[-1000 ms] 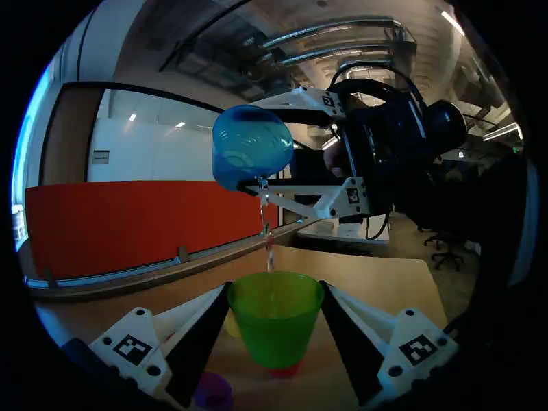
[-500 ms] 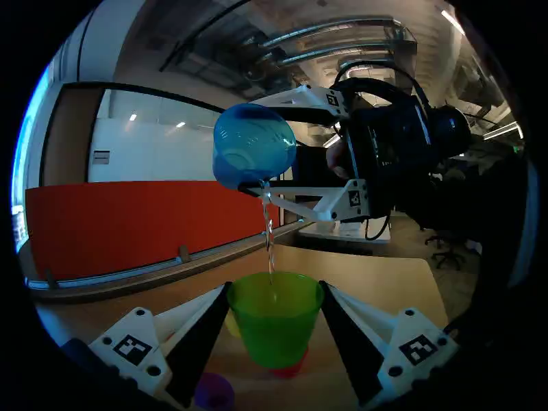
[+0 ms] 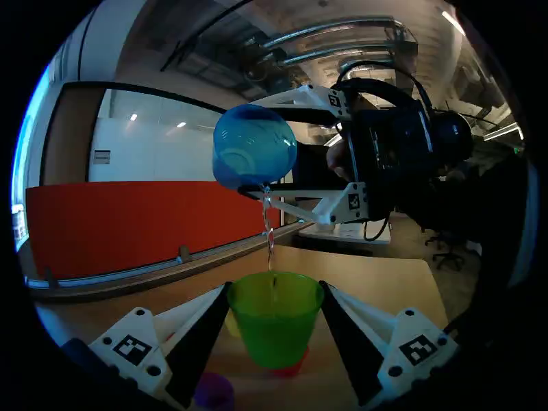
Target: Pour water
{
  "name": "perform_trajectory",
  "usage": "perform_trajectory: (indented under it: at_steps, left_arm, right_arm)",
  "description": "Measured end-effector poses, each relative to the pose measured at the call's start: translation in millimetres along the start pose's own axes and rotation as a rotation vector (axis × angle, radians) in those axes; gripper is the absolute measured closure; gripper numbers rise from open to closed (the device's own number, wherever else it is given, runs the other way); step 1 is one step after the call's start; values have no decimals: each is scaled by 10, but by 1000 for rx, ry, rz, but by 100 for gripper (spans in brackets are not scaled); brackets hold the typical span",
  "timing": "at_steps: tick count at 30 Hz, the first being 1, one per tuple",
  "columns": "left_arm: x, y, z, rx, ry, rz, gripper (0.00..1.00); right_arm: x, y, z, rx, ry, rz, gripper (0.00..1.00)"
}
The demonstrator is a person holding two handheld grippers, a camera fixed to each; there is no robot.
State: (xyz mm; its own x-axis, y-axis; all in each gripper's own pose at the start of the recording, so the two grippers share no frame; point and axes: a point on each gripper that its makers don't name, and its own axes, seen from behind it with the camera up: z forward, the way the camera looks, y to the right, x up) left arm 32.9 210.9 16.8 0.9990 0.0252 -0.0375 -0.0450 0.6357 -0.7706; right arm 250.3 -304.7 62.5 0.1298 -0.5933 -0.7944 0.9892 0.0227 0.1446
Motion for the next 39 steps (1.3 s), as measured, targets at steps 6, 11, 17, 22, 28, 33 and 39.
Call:
perform_trajectory:
  at_steps: [6, 11, 17, 22, 28, 33, 39]
  left_arm:
    - [23, -4, -4, 0, 3, 1, 10]
    - [28, -2, -2, 1, 5, -2, 10]
    - [24, -2, 2, 0, 3, 0, 10]
    - [35, -8, 6, 1, 6, -2, 10]
    - [34, -11, 7, 2, 6, -2, 9]
    - [34, -11, 3, 2, 8, -2, 10]
    - [29, -19, -8, 5, 7, -4, 10]
  right_arm:
    - [13, 8, 18, -3, -2, -21, 9]
    - [25, 10, 31, -6, -4, -44, 9]
    - [46, 8, 45, -7, -3, -65, 9]
    - [71, 11, 55, -13, -3, -90, 9]
    - [123, 10, 52, -17, -2, -115, 9]
    - [164, 9, 48, -22, -2, -140, 9]
    - [169, 5, 43, -24, -3, -168, 9]
